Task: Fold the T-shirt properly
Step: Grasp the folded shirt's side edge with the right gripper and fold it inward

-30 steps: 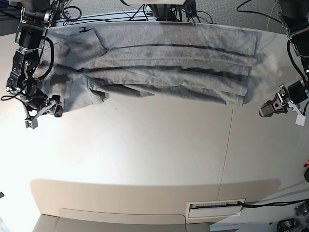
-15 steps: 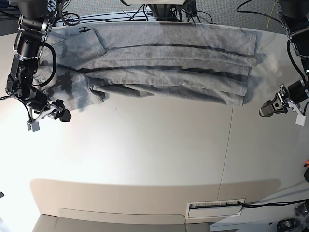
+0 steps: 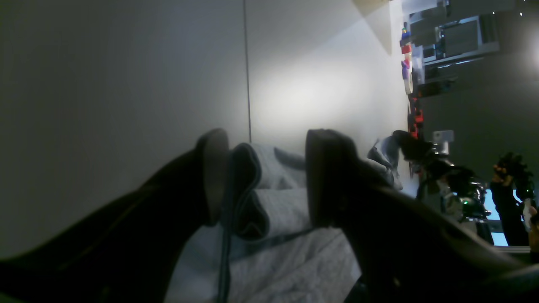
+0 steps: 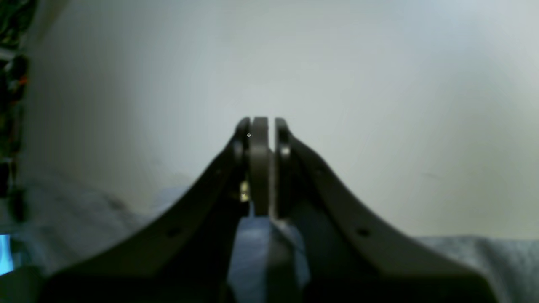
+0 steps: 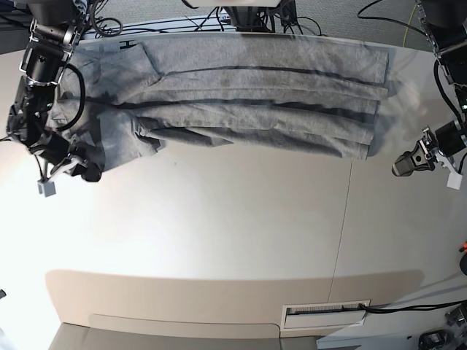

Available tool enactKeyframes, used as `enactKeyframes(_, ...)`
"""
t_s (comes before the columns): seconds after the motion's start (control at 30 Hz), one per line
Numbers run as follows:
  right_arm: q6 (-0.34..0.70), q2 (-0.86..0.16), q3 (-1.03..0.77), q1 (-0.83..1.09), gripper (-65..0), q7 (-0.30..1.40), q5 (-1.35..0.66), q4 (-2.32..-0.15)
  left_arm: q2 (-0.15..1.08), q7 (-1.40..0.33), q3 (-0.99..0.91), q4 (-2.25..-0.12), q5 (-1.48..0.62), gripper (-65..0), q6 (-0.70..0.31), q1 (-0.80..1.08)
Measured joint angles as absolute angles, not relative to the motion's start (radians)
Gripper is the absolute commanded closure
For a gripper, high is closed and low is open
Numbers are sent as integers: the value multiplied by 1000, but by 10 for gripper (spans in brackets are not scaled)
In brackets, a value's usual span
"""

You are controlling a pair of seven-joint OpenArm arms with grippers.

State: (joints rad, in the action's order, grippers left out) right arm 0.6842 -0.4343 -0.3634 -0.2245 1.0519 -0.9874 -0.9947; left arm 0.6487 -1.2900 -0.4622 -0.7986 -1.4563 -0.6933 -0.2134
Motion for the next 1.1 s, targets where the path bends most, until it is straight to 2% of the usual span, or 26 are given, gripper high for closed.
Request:
enactKeyframes(0.1, 691, -434, -384, -189, 0, 1132, -1103, -1056, 649, -1290, -462, -799, -1456, -310, -693, -213)
enactKeyframes(0.23, 691, -422, -391, -83, 0, 1184, -1154, -1188, 649, -1290, -462, -798, -1457, -310, -693, -213)
enactKeyframes(0.47, 694, -282, -387, 123, 0, 1196, -1156, -1522, 649, -1291, -463, -799, -1457, -310, -693, -213)
enactKeyframes(0.63, 694, -227, -390, 247, 0, 1199, -1158, -1699, 649, -1290, -462, -799, -1457, -310, -693, -214)
enactKeyframes(1.1, 696, -217, -390, 445, 0, 1252, -1158, -1756, 649, -1290, -462, -799, -1456, -310, -693, -213)
